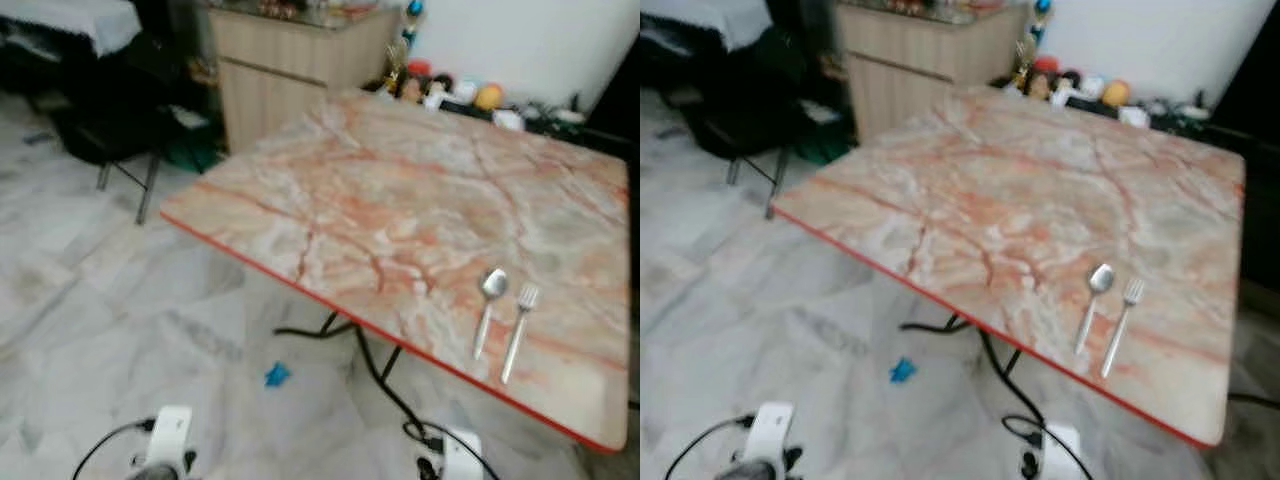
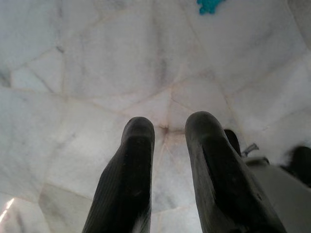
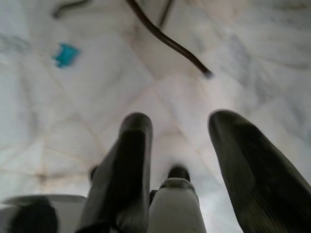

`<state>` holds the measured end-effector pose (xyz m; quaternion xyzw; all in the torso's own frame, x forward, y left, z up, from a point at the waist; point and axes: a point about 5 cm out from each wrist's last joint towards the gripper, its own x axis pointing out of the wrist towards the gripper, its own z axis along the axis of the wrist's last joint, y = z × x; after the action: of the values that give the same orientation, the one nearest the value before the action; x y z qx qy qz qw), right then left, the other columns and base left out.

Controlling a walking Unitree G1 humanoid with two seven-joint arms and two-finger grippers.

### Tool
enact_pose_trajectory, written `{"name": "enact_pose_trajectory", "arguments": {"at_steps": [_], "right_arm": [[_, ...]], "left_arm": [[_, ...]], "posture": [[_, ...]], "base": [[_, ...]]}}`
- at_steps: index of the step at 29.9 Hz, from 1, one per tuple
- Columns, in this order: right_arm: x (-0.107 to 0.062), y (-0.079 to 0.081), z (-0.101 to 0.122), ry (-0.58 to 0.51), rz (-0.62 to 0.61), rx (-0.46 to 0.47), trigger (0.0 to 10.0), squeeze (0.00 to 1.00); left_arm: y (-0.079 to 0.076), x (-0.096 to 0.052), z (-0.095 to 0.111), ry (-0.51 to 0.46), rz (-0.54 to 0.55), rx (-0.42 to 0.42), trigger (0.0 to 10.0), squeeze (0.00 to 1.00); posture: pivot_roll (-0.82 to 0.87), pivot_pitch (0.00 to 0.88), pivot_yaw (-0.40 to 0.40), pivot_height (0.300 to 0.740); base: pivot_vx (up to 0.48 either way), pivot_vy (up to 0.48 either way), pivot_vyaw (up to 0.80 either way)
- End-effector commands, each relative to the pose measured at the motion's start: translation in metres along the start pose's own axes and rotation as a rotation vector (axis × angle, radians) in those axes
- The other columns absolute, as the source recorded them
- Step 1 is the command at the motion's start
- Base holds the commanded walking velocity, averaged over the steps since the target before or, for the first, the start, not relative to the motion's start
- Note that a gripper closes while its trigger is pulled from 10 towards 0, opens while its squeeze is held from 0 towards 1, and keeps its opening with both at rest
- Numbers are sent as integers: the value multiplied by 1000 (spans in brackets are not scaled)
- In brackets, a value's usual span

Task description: Setting the table

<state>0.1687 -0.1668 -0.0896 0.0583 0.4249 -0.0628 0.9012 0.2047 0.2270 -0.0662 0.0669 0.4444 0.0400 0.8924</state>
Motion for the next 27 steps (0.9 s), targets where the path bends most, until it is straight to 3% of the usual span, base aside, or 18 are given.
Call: {"name": "enact_pose_trajectory", "arguments": {"at_steps": [1, 5, 9, 22, 27], "right_arm": [[0, -4, 0, -2, -12, 9, 10000, 0], [-1, -2, -1, -3, -8, 14, 10000, 0], [-1, -1, -3, 2, -9, 20, 10000, 0], [-2, -2, -4, -4, -13, 24, 10000, 0], [-1, -2, -2, -13, -13, 33, 10000, 0]], "left_arm": [[-2, 0, -4, 13, -4, 0, 10000, 0], [-2, 0, -2, 10, -6, 1, 10000, 0], [-2, 0, -1, 6, -7, 3, 10000, 0], [-6, 1, 3, -8, -17, 18, 10000, 0], [-5, 1, 4, -12, -17, 23, 10000, 0]], "posture": [[72, 0, 5, 740], [77, 0, 6, 740], [76, 0, 7, 740], [83, 0, 4, 740], [83, 0, 5, 740]], "base": [[0, 281, 0], [0, 280, 0], [0, 282, -717], [0, 281, 0], [0, 280, -729]]}}
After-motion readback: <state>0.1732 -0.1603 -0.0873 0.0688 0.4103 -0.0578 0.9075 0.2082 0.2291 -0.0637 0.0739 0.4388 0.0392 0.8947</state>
